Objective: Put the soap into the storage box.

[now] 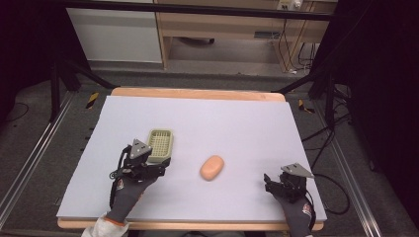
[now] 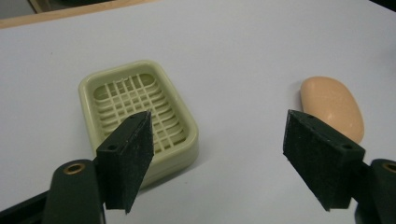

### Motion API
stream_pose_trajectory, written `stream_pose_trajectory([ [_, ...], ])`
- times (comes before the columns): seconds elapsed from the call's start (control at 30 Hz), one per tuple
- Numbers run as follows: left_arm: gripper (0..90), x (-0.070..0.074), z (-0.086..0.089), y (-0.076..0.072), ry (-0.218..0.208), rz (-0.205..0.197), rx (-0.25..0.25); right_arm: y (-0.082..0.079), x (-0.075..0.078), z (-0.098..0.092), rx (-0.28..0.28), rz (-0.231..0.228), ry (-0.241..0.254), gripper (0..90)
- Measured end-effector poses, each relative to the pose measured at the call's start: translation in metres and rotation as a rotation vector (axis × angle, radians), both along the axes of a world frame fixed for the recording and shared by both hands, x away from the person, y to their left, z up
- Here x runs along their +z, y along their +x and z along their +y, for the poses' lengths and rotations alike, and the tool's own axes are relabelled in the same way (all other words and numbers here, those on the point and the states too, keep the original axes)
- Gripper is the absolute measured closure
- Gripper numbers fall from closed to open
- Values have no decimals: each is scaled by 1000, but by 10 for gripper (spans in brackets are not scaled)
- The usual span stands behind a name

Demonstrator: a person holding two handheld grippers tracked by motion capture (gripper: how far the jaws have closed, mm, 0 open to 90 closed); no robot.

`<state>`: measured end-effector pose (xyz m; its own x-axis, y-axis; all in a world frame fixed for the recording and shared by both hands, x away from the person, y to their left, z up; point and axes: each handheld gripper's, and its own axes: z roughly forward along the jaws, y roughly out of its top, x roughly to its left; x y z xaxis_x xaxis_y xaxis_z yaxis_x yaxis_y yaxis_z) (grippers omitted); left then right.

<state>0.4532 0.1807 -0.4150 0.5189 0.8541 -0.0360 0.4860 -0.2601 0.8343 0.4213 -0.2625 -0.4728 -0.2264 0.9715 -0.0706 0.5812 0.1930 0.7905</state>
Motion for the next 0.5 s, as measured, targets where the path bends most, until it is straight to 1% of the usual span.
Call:
stream_pose_trajectory([
  [0.07,237,2,-3,0,1,-2,-3,0,0,0,1,0,-1,156],
  [0.17,237,8,-12,1,-5,-9,-16,0,0,0,1,1,-3,154],
  [0.2,237,8,-12,1,-5,-9,-16,0,0,0,1,1,-3,154],
  [0.27,237,9,-21,2,1,-15,-26,0,0,0,4,-3,1,152],
  [0.33,236,10,-24,3,4,-15,-31,0,0,0,4,-4,1,151],
  [0.37,236,10,-29,3,9,-15,-40,0,0,0,3,-4,0,150],
  [0.4,235,10,-29,3,9,-15,-40,0,0,0,3,-4,0,150],
  [0.43,235,10,-34,4,13,-12,-49,0,0,1,4,-1,1,150],
  [0.5,235,9,-36,5,16,-9,-55,0,0,1,5,-1,-2,149],
])
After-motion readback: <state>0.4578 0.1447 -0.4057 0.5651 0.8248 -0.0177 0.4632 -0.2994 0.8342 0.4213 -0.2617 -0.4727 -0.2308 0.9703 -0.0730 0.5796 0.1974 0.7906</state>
